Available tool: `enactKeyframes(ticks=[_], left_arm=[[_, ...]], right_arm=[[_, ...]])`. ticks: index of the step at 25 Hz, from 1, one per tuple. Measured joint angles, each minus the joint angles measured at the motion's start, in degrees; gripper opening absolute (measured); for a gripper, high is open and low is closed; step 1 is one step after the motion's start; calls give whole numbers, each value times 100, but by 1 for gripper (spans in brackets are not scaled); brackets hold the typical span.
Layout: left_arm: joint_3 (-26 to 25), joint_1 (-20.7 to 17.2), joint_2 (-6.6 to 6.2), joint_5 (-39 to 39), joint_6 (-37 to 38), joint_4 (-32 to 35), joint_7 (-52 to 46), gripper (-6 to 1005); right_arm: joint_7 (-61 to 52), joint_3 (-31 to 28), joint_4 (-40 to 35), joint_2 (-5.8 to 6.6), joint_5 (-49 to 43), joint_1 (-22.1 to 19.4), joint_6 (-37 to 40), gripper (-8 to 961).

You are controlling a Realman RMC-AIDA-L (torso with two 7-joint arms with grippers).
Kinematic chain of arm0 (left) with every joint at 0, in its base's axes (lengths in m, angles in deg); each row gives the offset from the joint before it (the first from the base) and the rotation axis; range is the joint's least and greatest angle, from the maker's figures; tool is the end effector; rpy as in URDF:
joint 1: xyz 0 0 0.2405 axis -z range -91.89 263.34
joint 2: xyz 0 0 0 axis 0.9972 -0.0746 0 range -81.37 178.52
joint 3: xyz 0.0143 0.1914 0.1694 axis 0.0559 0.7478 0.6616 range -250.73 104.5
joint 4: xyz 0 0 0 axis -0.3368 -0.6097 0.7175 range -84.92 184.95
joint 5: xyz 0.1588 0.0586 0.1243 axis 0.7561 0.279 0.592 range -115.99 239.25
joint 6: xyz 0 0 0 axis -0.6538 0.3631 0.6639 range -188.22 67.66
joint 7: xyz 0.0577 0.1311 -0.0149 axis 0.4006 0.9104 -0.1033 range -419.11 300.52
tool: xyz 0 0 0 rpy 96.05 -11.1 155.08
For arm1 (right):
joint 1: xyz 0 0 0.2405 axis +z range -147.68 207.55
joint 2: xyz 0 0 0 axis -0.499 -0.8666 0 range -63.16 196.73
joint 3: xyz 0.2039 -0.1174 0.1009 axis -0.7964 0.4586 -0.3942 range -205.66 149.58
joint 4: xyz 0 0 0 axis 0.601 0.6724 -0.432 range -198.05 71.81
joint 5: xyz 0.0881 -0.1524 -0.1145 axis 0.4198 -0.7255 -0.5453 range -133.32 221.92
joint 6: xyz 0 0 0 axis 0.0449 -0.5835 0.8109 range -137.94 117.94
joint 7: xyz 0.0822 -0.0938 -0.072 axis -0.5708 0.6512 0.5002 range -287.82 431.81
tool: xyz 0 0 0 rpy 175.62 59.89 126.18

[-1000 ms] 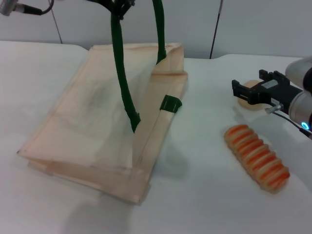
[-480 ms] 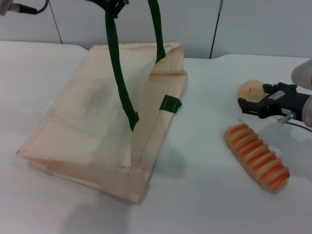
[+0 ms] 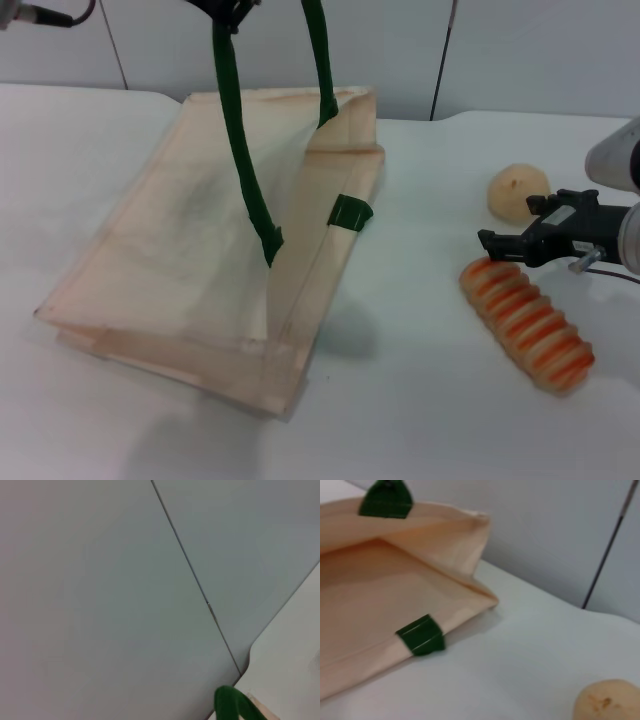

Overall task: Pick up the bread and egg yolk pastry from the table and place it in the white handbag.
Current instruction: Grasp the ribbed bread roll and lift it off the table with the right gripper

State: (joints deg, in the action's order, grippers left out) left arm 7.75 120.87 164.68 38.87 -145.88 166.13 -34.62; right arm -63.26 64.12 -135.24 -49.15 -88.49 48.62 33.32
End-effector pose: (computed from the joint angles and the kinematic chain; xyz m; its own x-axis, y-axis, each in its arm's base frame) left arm -0.0477 0.3545 0.1057 0.9667 0.2512 0.0491 0.1940 -0.5939 -0.7808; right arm 0.2320 0.3699 -0.0163 0.8609 -0.4751 -0.1819 -0.4753 -0.6237 -0.6206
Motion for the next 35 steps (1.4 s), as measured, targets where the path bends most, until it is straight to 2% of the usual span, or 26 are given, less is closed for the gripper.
enactKeyframes(ticks=[10,17,27,35], left_arm=[[-19,-15,0,0,8,-25,56,126],[-35,-76,0,0,23,-28,68,127],[-55,-79,0,0,30,-27,73,127],[-73,-88,0,0,29,-27,78,126]], right_arm=[[-195,-351,-191,1,-386,32,1066,798],[-436,-362,-668,-8,-669,-13,1687,793],[-637,-381,-980,-8,-872,-15,2284,787],[-725,-369,-927,-8,-978,5,2483,782]])
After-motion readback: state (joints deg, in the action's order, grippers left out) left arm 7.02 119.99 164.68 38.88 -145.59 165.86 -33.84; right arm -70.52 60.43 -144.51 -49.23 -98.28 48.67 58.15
